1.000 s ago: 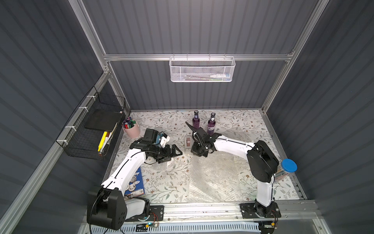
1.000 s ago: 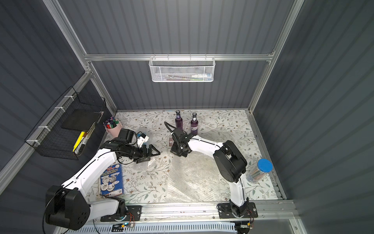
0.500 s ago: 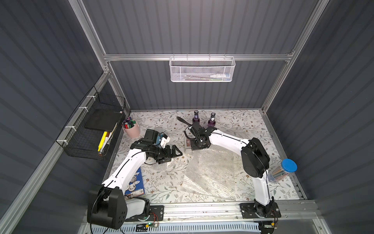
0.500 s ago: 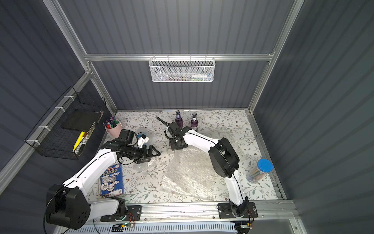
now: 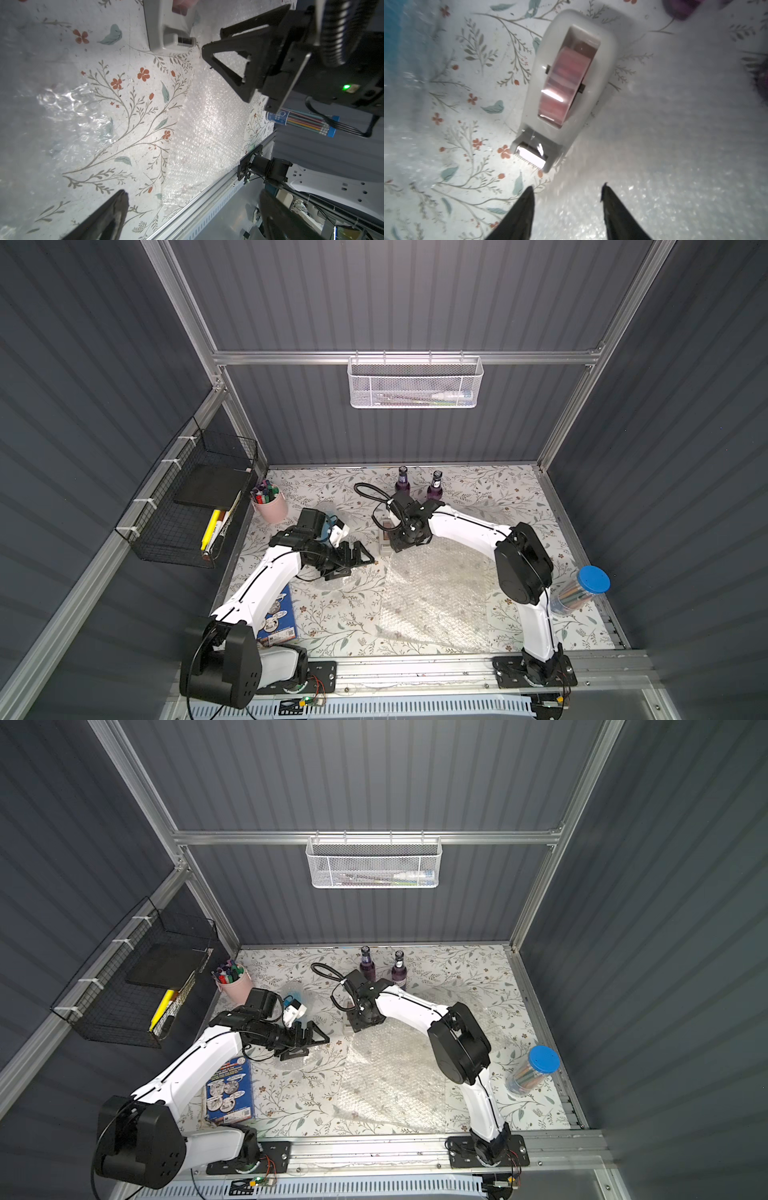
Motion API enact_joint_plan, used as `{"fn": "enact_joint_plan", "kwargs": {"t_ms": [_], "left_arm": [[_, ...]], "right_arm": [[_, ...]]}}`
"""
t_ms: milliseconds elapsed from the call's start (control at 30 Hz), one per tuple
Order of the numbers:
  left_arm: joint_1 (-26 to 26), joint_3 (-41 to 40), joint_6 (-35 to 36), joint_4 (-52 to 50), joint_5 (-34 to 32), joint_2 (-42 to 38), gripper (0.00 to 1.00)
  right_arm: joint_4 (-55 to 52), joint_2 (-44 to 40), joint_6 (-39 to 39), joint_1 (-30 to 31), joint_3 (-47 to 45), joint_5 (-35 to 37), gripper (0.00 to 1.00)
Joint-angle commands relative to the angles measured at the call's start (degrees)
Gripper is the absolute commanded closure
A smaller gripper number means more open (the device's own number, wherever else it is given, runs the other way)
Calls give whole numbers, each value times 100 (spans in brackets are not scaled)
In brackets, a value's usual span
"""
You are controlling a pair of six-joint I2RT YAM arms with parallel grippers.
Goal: Wrap wine bottles in bubble wrap
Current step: Move the bubble wrap to the center of the board, then pick up the wine bottle from the center of the board.
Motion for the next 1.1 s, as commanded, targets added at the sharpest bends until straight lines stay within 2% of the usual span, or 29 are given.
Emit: {"fn": "enact_joint_plan", "kwargs": {"t_ms": [0, 67, 167, 267, 400, 533, 700, 800, 900, 1067], "left_arm": [[7, -70, 182, -305, 126, -132, 0], [3, -79, 197, -279, 140, -131, 1], [7, -140, 138, -114, 228, -105, 1], [-2, -132, 44, 155, 237, -32, 1], [-11, -165, -77, 365, 336, -39, 1], [-28, -149, -143, 461, 371, -46, 0], [-87, -135, -238, 614, 421, -89, 0], [-97, -121, -239, 625, 428, -40, 1], [-98, -92, -206, 578, 394, -17, 1], [-107, -45, -181, 502, 337, 18, 1]], "right_arm": [[252, -968, -208, -117, -470, -469, 33], [774, -1677, -448, -277, -1175, -615, 25], [1608, -2597, -834, -570, -2138, -432, 13], [2611, -3311, -1140, -1168, -2985, -788, 10], [4149, -3470, -1436, -1962, -3713, -1112, 9], [5303, -2888, -1887, -2478, -3841, -1554, 6], [6317, -2082, -2138, -3059, -3711, -2708, 5], [6884, -1564, -2383, -3178, -3609, -3290, 5], [7876, -1039, -2098, -3283, -3534, -3717, 5], [10681, 72, -815, -3344, -3205, -4202, 8]]}}
